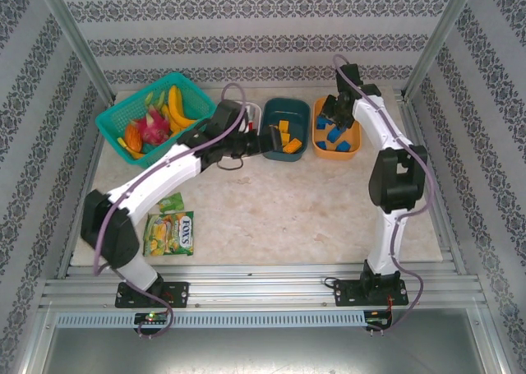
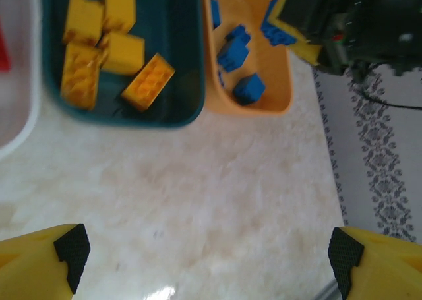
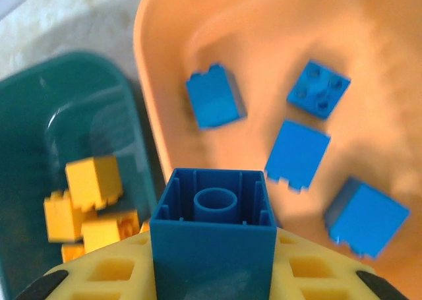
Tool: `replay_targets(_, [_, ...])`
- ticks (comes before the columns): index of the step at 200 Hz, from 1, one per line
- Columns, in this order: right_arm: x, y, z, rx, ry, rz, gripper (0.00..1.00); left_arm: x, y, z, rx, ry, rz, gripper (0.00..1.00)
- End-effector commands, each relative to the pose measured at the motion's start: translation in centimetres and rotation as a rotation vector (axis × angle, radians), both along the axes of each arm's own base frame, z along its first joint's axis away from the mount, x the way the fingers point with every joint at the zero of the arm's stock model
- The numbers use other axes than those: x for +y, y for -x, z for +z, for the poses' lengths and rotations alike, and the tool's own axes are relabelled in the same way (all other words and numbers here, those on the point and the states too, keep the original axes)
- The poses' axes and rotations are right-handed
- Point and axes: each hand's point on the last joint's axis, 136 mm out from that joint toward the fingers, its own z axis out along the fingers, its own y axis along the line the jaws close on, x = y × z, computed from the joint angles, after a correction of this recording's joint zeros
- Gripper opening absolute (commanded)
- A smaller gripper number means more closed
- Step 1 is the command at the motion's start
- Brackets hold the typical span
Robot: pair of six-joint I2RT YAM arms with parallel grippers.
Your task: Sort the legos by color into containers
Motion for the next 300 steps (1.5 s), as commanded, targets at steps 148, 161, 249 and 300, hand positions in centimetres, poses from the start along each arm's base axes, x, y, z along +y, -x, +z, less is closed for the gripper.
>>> replay_targets(148, [-4.2, -9.5, -7.0, 0.008, -0.182, -0.116, 0.47, -10.0, -13.1, 0.5, -0.100, 0.100, -0.105, 0.94])
replay_targets(161, [-4.1, -9.4, -6.0, -0.004, -0.187, -0.118, 0.52, -9.8, -12.9, 0.7, -0.100, 0.094, -0.109, 0.94])
replay_targets(249, [-4.2, -5.3, 6.0, -0.192, -0.119, -0.148, 0.56, -7.5, -10.0, 5.2, -0.145, 0.016, -0.094, 0.94])
replay_targets(300, [-4.7, 4.7, 8.6, -0.225, -0.075, -0.194, 0.56, -4.5, -5.5, 6.3, -0.140, -0.067, -0.087, 0.94])
